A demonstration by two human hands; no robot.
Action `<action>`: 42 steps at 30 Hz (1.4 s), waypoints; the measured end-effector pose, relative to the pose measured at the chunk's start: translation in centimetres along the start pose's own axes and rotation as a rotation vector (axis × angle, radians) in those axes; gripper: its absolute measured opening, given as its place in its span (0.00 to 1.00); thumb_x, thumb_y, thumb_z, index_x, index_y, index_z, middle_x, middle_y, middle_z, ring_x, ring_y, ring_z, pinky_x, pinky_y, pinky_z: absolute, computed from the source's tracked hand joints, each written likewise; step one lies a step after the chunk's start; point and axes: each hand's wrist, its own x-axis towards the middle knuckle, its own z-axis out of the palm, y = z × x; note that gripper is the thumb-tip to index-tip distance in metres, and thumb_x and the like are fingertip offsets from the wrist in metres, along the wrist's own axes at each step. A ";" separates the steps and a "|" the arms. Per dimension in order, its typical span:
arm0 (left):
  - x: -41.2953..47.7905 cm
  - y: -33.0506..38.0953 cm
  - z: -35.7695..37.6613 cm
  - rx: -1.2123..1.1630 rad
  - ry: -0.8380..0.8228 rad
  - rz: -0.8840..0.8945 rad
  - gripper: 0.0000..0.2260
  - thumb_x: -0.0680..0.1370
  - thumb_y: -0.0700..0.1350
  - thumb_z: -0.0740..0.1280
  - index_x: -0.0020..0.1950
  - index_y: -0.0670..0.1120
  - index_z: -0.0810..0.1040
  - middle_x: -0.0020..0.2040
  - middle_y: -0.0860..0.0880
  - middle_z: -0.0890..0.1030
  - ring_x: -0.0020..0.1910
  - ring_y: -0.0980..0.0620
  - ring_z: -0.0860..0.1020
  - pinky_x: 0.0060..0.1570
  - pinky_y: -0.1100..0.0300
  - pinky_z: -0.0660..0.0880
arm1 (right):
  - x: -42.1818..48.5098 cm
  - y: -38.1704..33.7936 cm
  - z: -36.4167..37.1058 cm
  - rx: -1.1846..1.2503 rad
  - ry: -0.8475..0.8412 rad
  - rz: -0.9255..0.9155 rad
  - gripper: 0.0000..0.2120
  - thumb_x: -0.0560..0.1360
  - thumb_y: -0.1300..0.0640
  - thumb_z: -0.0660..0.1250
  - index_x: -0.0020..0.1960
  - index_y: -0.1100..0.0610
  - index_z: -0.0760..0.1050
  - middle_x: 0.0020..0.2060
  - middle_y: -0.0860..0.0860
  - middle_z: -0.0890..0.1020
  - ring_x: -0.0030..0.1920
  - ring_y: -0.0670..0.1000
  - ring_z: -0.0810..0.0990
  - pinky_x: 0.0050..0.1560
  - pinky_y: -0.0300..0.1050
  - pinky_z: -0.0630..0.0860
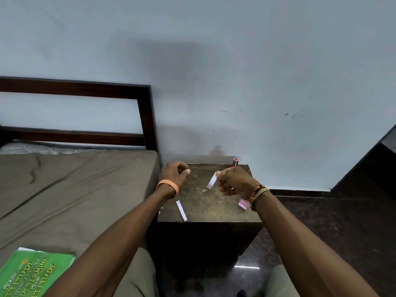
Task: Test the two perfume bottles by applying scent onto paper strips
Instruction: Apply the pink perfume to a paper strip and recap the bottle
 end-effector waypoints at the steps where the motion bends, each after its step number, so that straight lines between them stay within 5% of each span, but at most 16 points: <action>1: 0.0 0.2 0.0 -0.002 -0.003 0.005 0.06 0.73 0.45 0.71 0.48 0.46 0.82 0.45 0.48 0.84 0.44 0.53 0.80 0.49 0.63 0.74 | -0.3 0.1 0.0 -0.046 0.019 -0.003 0.12 0.81 0.56 0.63 0.41 0.59 0.76 0.34 0.54 0.78 0.32 0.50 0.77 0.38 0.45 0.74; 5: 0.0 1.1 -0.2 0.005 -0.006 0.019 0.05 0.74 0.46 0.70 0.48 0.47 0.82 0.45 0.50 0.84 0.45 0.53 0.81 0.50 0.60 0.76 | -1.1 -0.5 -0.7 0.010 -0.031 -0.039 0.12 0.81 0.55 0.63 0.42 0.59 0.77 0.35 0.54 0.79 0.33 0.50 0.78 0.38 0.45 0.76; 8: 0.0 1.4 0.1 0.013 -0.030 0.031 0.06 0.74 0.46 0.70 0.49 0.47 0.82 0.46 0.49 0.84 0.47 0.52 0.81 0.50 0.60 0.76 | -1.4 -1.6 -1.3 0.271 -0.134 -0.050 0.11 0.81 0.56 0.63 0.42 0.59 0.77 0.34 0.54 0.80 0.32 0.50 0.78 0.37 0.45 0.77; 12: -0.5 1.7 0.6 0.007 -0.038 0.040 0.08 0.74 0.45 0.70 0.51 0.45 0.82 0.47 0.48 0.84 0.47 0.52 0.81 0.48 0.64 0.73 | -1.4 -1.0 -0.9 -0.198 -0.001 -0.083 0.15 0.80 0.57 0.63 0.37 0.62 0.75 0.32 0.58 0.76 0.31 0.53 0.73 0.33 0.43 0.70; 17: -0.5 1.2 1.0 0.004 -0.041 0.031 0.07 0.74 0.45 0.70 0.50 0.45 0.82 0.47 0.48 0.84 0.45 0.54 0.80 0.46 0.64 0.72 | -0.8 -1.0 -1.2 0.227 -0.107 -0.054 0.12 0.81 0.56 0.64 0.41 0.60 0.76 0.32 0.53 0.79 0.31 0.50 0.77 0.36 0.44 0.77; 20: -0.2 0.4 1.4 -0.002 -0.054 0.008 0.06 0.74 0.45 0.70 0.49 0.46 0.81 0.46 0.50 0.83 0.45 0.53 0.80 0.48 0.61 0.74 | 0.0 0.0 -0.9 -0.103 -0.007 -0.031 0.12 0.81 0.57 0.63 0.40 0.60 0.76 0.33 0.55 0.78 0.31 0.49 0.75 0.33 0.42 0.72; 24: 0.4 -0.7 1.8 0.001 -0.067 -0.013 0.05 0.73 0.45 0.70 0.48 0.47 0.82 0.43 0.51 0.83 0.43 0.55 0.79 0.47 0.62 0.74 | 1.4 0.7 -0.6 0.010 -0.004 0.001 0.13 0.81 0.56 0.64 0.40 0.60 0.77 0.32 0.54 0.79 0.33 0.51 0.77 0.37 0.45 0.77; 27: 0.9 -1.8 2.7 -0.071 -0.108 -0.052 0.05 0.72 0.44 0.72 0.46 0.47 0.83 0.41 0.51 0.83 0.40 0.55 0.79 0.46 0.62 0.76 | 3.4 1.8 0.2 -0.230 0.069 -0.003 0.14 0.80 0.57 0.64 0.37 0.61 0.78 0.32 0.54 0.79 0.32 0.50 0.75 0.36 0.45 0.73; 34: 1.6 -2.9 5.4 -0.472 -0.356 -0.205 0.03 0.73 0.37 0.72 0.45 0.42 0.81 0.37 0.41 0.81 0.36 0.48 0.78 0.40 0.54 0.79 | 7.8 3.7 2.0 -0.170 -0.005 0.032 0.11 0.80 0.58 0.64 0.40 0.59 0.75 0.33 0.54 0.78 0.32 0.49 0.73 0.32 0.41 0.70; 42: 4.2 -5.6 8.7 -0.528 -0.387 -0.326 0.08 0.71 0.33 0.72 0.50 0.37 0.80 0.36 0.42 0.81 0.34 0.50 0.79 0.37 0.58 0.80 | 13.8 5.1 3.5 -0.206 -0.055 0.002 0.10 0.80 0.58 0.64 0.43 0.60 0.77 0.36 0.55 0.80 0.36 0.50 0.75 0.34 0.41 0.72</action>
